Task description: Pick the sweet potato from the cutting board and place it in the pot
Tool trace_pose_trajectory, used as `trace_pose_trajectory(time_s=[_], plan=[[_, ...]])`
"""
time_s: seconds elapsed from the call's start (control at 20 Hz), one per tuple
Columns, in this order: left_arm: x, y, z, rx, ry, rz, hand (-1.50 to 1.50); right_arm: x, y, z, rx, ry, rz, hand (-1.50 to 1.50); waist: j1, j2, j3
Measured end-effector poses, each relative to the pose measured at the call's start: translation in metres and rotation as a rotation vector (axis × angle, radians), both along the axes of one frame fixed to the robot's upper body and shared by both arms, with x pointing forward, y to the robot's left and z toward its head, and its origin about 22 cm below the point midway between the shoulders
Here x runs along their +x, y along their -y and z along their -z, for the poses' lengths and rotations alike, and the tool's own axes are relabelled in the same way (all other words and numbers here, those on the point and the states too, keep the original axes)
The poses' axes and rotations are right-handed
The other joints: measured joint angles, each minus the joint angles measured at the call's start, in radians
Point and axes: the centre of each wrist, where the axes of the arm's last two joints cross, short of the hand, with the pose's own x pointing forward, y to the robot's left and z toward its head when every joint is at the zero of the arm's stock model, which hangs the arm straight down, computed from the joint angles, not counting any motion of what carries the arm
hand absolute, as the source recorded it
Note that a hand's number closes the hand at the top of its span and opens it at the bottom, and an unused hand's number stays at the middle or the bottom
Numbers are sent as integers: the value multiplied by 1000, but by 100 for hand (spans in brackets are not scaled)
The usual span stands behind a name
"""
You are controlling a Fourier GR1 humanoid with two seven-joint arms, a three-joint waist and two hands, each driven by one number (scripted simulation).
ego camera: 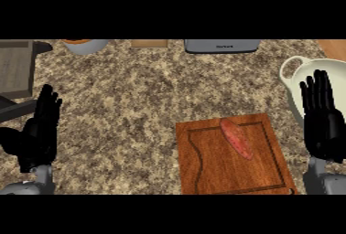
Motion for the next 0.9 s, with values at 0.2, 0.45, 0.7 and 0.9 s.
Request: trace_pose_trajectory(time_s=[0.2, 0.45, 0.7, 0.9], plan=[[10, 7, -12, 9, 43, 66, 0, 25, -12, -10, -34, 18, -250, 150, 46, 5, -3], [20, 22, -28, -6, 85, 171, 0, 50, -17, -37, -313, 97, -581, -150, 105, 16, -7], [29, 27, -36, -37, 86, 219, 0, 74, 3, -20, -299, 162, -797, -150, 107, 24, -3], [34, 19, -41, -45, 82, 222, 0, 92, 26, -22, -302, 224, -906, -150, 98, 19, -3]])
